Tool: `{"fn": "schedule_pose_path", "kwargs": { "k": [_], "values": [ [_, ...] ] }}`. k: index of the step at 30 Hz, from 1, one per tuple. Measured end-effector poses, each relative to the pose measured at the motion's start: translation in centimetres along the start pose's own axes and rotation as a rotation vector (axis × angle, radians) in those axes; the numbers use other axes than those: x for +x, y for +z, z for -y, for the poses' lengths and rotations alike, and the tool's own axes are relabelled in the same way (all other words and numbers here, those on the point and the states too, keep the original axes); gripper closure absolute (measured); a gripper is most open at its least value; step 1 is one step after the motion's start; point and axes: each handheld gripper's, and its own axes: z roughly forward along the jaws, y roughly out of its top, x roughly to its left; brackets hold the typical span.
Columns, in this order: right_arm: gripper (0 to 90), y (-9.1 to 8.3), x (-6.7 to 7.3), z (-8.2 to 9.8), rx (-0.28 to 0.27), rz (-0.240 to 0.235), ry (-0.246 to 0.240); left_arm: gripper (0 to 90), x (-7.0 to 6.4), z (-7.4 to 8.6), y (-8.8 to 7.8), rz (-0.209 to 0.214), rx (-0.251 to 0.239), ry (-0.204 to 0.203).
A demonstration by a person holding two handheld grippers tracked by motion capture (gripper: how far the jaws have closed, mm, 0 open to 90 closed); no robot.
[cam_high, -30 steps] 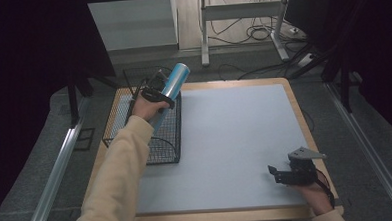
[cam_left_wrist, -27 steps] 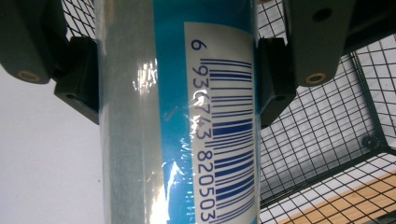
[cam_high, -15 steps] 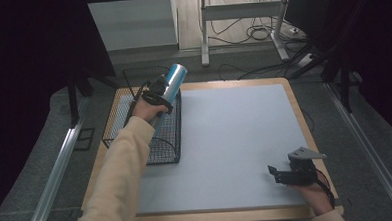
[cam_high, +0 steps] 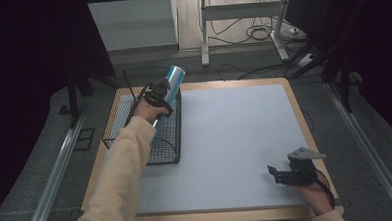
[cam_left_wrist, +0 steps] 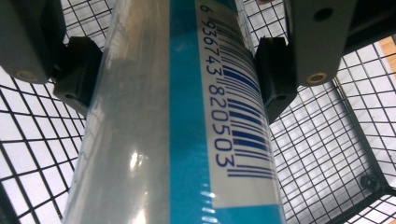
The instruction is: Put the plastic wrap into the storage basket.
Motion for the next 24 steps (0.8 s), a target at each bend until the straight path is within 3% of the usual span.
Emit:
{"fn": "schedule_pose_path", "kwargs": {
  "k": [9, 15, 20, 24],
  "values": [
    [12.3, -0.1, 0.0, 0.0, -0.001, 0.000, 0.003, 18.7, -0.5, 0.1, -2.0, 0.011, -0.113, -0.021],
    [12.3, -0.1, 0.1, 0.0, -0.001, 0.000, 0.003, 11.8, -0.3, 1.6, -4.4, 0.032, -0.233, -0.045],
    [12.2, 0.0, 0.2, -0.1, 0.001, 0.003, 0.000, 13.2, -1.2, 3.3, -7.1, 0.121, -0.356, -0.004],
    [12.2, 0.0, 0.2, -0.2, 0.001, 0.004, -0.003, 13.7, -3.0, 4.5, -8.3, 0.164, -0.385, 0.060]
  ]
}}
